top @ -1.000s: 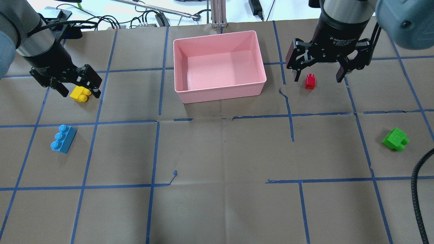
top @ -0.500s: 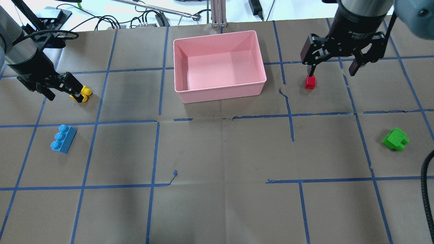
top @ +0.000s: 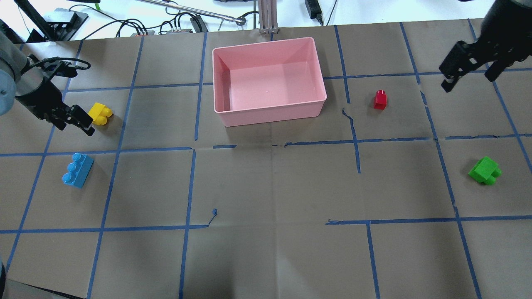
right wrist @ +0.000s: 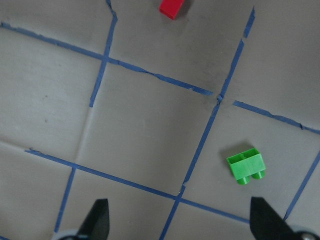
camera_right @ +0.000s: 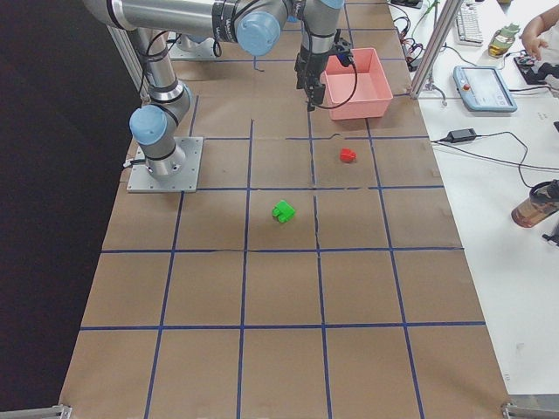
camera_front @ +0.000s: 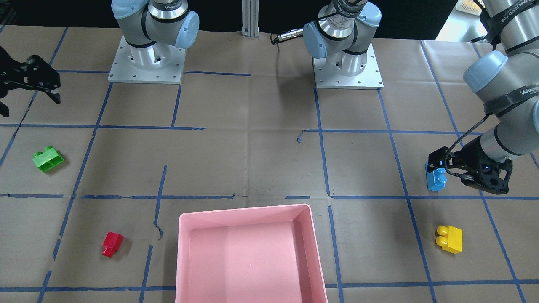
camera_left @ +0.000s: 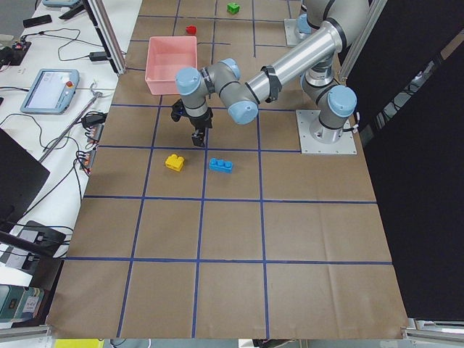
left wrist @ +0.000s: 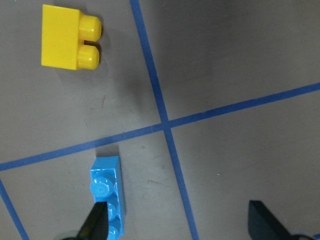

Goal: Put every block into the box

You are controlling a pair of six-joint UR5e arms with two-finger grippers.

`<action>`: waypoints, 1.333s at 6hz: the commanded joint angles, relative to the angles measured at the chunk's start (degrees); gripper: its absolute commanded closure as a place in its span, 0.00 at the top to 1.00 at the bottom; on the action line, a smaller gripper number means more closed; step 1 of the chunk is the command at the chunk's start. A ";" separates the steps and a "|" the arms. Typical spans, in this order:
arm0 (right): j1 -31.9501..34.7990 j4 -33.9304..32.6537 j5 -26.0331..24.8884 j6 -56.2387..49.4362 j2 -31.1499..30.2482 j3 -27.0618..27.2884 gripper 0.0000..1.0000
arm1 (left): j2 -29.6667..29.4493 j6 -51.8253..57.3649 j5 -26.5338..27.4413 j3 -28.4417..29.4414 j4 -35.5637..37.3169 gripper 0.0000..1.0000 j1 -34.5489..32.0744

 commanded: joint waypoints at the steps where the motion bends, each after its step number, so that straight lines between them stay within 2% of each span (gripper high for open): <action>1: -8.50 -1.26 0.18 -21.62 0.61 2.12 1.00 | -2.38 5.94 2.64 -5.37 9.00 0.97 1.85; 2: -10.45 -7.79 0.10 -28.93 2.10 5.09 1.00 | -4.23 6.33 2.74 -6.96 12.08 0.97 3.86; 3: -13.60 -15.00 0.18 -31.52 3.59 9.56 1.00 | -5.55 6.07 2.91 -8.02 12.20 0.97 4.31; 4: -15.64 -24.73 0.10 -31.20 5.95 16.04 1.00 | -6.00 6.33 2.83 -8.29 12.20 0.81 4.32; 5: -16.53 -33.96 0.10 -30.76 8.50 22.02 1.00 | -5.92 6.24 2.83 -8.47 12.20 0.49 4.23; 6: -16.62 -40.66 0.10 -30.50 10.79 25.82 1.00 | -5.91 5.98 2.74 -7.86 12.29 0.15 4.14; 7: -17.23 -42.21 0.18 -30.67 13.07 27.69 1.00 | -5.48 6.33 2.65 -7.51 12.29 0.00 3.79; 8: -17.24 -42.23 -0.08 -31.19 14.40 28.06 1.00 | -4.95 5.98 2.30 -6.11 12.03 0.00 3.18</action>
